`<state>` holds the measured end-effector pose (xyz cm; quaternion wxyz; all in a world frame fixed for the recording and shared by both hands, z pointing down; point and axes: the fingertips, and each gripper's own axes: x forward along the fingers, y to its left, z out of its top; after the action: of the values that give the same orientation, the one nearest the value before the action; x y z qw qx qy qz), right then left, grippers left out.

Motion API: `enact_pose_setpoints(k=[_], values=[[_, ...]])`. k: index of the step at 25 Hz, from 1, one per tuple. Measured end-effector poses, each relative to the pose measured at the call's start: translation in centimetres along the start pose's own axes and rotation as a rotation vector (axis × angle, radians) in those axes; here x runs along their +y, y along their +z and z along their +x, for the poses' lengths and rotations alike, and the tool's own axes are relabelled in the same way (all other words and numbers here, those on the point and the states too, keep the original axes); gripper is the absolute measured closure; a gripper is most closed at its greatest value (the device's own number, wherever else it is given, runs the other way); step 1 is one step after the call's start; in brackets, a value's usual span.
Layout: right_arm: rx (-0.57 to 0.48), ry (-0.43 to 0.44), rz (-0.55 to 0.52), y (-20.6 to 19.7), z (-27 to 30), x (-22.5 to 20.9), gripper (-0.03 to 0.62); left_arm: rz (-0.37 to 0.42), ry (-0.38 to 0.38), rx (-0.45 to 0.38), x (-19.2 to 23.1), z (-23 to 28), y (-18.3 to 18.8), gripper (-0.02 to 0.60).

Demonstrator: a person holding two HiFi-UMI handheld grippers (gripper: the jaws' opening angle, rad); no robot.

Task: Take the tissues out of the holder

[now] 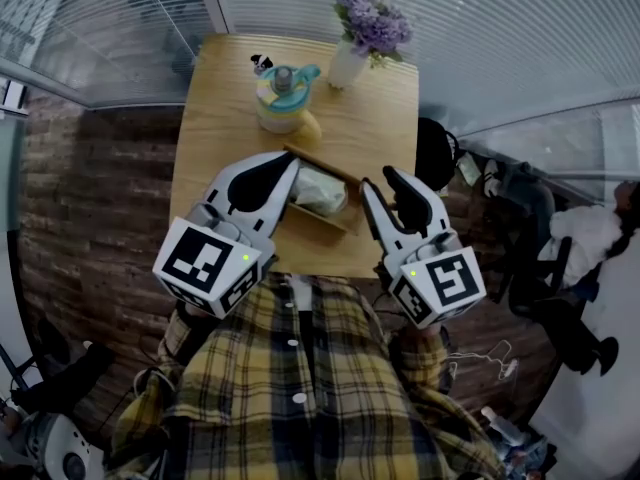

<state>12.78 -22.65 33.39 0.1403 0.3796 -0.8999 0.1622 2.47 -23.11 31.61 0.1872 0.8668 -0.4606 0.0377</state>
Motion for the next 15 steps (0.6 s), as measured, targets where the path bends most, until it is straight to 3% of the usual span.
enact_pose_setpoints(k=[7, 15], values=[[0.102, 0.040, -0.060, -1.7, 0.8, 0.2, 0.430, -0.003, 0.000, -0.001, 0.3, 0.3, -0.2, 0.574], [0.244, 0.098, -0.128, -4.6, 1.7, 0.3, 0.430, -0.018, 0.015, 0.005, 0.9, -0.1, -0.8, 0.574]])
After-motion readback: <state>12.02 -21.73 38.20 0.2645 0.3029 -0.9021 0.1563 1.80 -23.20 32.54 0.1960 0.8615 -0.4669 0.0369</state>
